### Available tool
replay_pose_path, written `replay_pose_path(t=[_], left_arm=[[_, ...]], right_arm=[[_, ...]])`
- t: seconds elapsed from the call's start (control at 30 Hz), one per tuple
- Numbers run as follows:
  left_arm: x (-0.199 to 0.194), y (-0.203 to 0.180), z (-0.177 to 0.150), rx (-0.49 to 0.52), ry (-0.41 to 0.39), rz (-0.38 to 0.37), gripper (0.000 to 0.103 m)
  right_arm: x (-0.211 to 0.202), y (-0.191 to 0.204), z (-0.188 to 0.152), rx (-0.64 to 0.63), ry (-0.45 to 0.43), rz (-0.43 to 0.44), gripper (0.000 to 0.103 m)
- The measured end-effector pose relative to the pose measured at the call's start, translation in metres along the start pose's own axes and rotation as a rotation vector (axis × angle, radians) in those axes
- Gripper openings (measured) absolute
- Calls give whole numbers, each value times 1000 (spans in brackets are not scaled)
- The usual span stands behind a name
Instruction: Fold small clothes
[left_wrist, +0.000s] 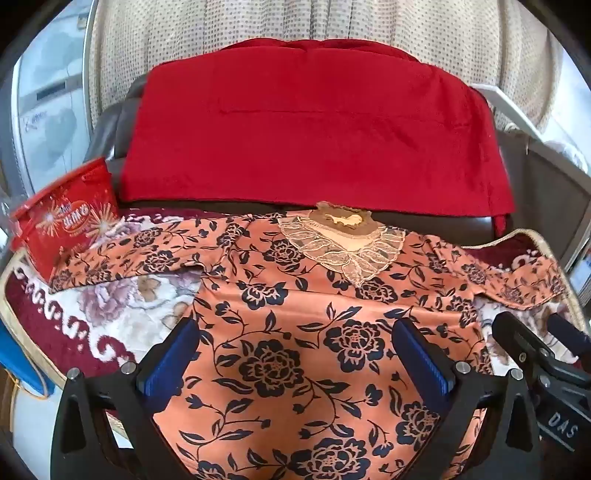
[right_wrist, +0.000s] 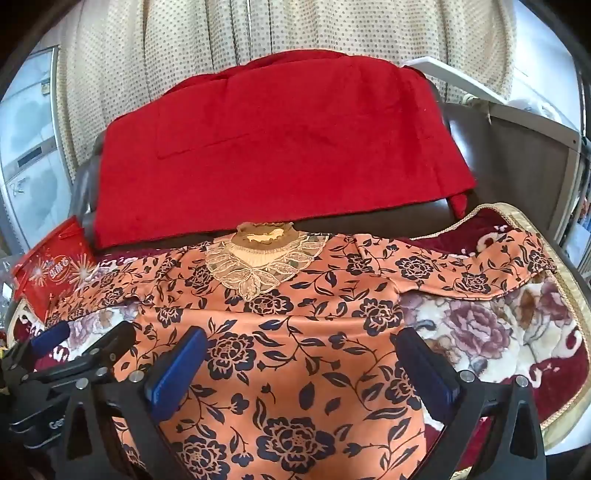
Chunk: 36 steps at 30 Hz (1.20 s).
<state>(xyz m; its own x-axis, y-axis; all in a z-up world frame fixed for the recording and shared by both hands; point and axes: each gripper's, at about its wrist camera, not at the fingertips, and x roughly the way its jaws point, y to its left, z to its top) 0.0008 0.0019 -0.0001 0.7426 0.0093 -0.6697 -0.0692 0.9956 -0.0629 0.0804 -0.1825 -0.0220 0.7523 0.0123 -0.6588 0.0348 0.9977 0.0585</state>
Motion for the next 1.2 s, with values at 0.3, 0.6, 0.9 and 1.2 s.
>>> replay_pose_path(t=[0.3, 0.6, 0.9, 1.2], left_arm=[[-3, -1, 0, 18, -8, 16, 103], [-2, -2, 1, -1, -1, 12, 103], [-4, -3, 1, 28, 17, 48, 103], [-4, -3, 1, 23, 11, 43, 103]], right_arm=[[-1, -7, 3, 7, -10, -41, 103], [-2, -8, 5, 14, -12, -47, 103], [-4, -6, 5, 11, -11, -37, 103], [-5, -5, 5, 8, -10, -35, 103]])
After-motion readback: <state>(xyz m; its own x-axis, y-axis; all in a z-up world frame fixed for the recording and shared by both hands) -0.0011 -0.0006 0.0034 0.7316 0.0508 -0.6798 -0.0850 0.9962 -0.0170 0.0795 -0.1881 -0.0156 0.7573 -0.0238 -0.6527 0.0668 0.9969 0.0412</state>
